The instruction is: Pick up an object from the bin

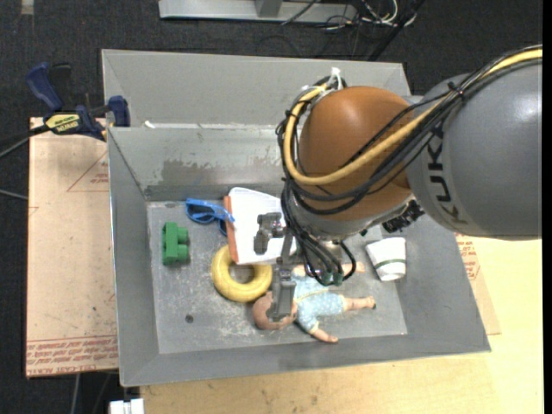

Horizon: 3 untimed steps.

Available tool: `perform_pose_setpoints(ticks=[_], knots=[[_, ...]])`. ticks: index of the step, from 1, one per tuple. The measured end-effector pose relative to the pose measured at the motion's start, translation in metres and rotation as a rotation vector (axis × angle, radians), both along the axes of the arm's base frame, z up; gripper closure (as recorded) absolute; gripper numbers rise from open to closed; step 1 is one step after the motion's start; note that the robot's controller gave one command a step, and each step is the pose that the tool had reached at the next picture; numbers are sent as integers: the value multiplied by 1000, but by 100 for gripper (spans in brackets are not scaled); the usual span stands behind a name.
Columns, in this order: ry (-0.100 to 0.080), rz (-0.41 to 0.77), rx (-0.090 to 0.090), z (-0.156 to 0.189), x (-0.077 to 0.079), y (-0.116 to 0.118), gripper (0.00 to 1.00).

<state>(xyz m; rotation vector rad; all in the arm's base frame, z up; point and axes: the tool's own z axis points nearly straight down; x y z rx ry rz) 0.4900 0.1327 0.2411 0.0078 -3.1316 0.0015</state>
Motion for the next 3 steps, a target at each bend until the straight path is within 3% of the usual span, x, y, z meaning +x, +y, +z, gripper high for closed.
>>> perform_pose_setpoints(ticks=[3], knots=[[-12, 91, 4, 30, -3, -1, 0]])
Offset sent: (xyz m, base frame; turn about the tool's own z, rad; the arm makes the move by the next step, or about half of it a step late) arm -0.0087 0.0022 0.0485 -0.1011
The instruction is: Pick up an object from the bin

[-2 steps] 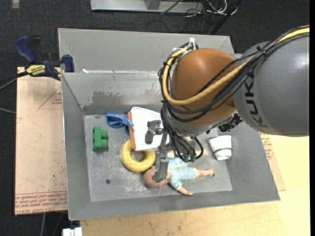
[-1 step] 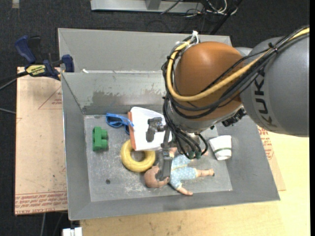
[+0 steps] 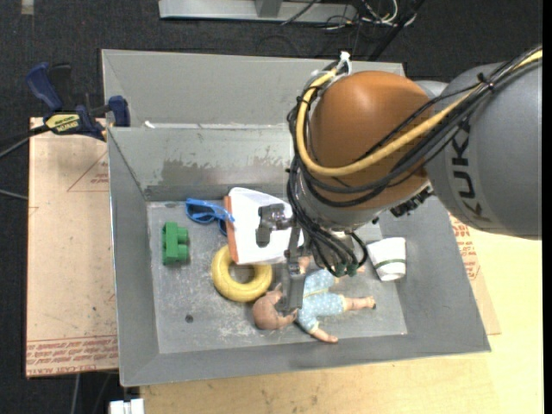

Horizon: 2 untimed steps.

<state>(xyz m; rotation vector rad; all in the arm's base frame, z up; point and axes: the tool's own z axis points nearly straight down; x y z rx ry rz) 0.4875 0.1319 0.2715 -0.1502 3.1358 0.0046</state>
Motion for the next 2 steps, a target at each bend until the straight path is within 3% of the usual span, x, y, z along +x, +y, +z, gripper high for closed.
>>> perform_pose_setpoints(ticks=[1, 2], knots=[[19, -14, -5, -28, 3, -5, 0], [12, -19, -3, -18, 6, -5, 0]])
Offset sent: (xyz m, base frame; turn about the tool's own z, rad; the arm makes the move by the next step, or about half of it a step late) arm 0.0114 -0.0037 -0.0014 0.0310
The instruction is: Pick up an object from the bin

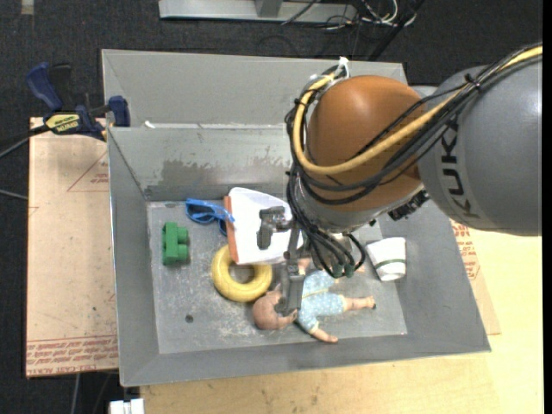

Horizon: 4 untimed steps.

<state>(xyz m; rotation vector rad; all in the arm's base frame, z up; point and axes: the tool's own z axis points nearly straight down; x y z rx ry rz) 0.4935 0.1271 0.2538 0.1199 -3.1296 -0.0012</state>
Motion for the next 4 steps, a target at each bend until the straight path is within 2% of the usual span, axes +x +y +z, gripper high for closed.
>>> perform_pose_setpoints(ticks=[1, 2, 3, 4], knots=[[-1, 82, 1, -49, -5, -15, 0], [4, 75, 1, -111, 13, -25, 0], [4, 80, 2, -138, 17, -34, 0], [9, 270, 6, -161, 34, -35, 100]])
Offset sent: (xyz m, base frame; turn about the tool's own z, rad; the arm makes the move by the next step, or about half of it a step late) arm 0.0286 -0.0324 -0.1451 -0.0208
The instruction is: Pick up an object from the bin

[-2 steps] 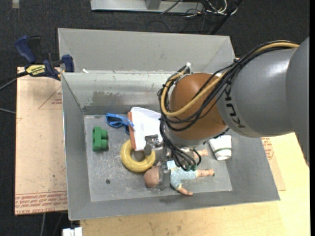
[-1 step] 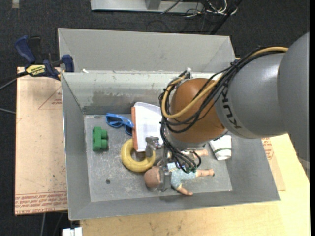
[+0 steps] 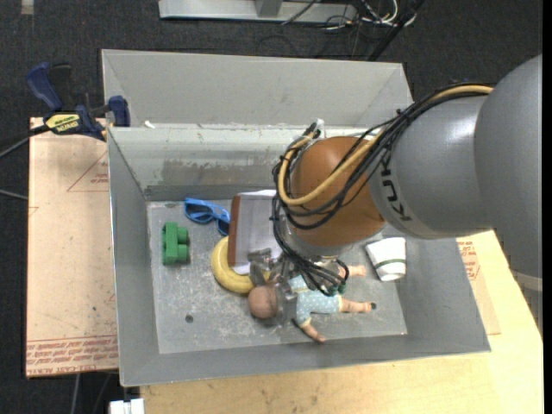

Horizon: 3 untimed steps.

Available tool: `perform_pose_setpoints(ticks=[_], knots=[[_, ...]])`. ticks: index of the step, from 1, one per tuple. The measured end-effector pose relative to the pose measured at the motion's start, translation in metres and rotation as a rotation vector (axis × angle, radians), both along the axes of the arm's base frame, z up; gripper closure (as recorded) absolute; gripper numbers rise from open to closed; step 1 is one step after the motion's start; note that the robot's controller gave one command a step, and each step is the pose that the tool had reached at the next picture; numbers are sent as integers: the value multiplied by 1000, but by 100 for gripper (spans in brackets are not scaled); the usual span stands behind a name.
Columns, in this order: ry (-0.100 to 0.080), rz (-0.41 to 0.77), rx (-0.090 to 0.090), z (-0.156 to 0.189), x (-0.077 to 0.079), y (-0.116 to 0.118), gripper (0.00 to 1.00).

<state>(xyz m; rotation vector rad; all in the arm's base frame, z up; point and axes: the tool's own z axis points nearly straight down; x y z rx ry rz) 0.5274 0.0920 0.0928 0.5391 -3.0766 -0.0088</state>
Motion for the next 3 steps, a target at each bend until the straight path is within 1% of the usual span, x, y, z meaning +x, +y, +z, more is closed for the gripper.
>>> perform_pose_setpoints(ticks=[1, 2, 3], knots=[[0, 0, 0, 0, 0, 0, 100], [2, 39, 1, 47, -3, -4, 100], [0, 46, 1, 108, 0, 0, 100]])
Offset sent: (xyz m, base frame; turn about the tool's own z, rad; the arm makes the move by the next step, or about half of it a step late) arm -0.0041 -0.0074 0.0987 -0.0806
